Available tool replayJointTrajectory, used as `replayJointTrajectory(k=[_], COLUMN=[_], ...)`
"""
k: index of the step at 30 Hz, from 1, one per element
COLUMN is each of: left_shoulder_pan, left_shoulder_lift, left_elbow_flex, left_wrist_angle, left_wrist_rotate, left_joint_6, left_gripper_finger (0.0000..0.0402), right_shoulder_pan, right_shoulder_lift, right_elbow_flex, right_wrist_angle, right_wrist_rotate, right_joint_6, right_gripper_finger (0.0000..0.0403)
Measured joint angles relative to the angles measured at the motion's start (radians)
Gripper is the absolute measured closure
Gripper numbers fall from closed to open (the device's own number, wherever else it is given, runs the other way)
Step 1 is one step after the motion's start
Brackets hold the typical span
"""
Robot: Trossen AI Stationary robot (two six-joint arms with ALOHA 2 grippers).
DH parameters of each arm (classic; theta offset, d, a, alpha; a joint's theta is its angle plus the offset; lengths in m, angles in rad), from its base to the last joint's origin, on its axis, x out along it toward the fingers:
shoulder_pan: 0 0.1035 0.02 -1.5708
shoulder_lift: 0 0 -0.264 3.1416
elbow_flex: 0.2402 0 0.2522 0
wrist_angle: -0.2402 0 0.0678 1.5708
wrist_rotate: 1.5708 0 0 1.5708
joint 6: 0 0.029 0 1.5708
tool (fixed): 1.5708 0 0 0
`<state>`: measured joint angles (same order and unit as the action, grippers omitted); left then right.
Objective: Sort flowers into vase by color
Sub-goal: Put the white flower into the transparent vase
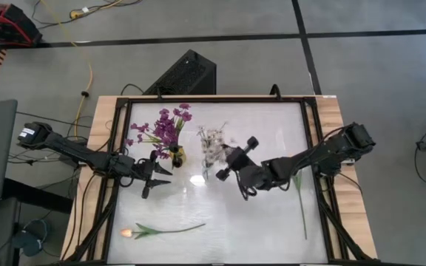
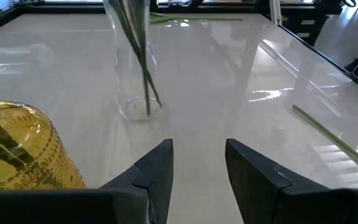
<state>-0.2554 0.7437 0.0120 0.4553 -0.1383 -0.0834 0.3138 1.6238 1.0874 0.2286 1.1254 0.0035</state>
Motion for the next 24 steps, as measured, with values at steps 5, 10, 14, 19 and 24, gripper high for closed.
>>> replayJointTrajectory(k=[5,10,14,19,24], left_shoulder_pan=[0.000,0.000,0.000,0.000,0.000], left_shoulder_lift=[0.000,0.000,0.000,0.000,0.000], left_elbow_flex=[0.000,0.000,0.000,0.000,0.000], left_wrist_angle=[-0.003,-0.003,-0.002,-0.004,-0.009], left_wrist_rotate=[0.000,0.000,0.000,0.000,0.000], left_joint_6=[-0.007,-0.007,-0.005,-0.004,-0.005], left_gripper_finger=[0.0268,0.0268,0.0268,0.0268,0.0268], right_shoulder_pan=[-0.009,-0.010,-0.033,-0.075,-0.103], right_shoulder_lift=[0.000,0.000,-0.007,-0.009,-0.009], right_elbow_flex=[0.017,0.093,0.186,0.284,0.339], right_wrist_angle=[0.024,-0.343,-0.669,-1.028,-1.245], right_wrist_rotate=[-0.051,-0.070,-0.215,-0.395,-0.625], right_joint_6=[-0.190,-0.103,0.110,0.328,0.430], right_gripper_finger=[0.0384,0.0384,0.0384,0.0384,0.0384])
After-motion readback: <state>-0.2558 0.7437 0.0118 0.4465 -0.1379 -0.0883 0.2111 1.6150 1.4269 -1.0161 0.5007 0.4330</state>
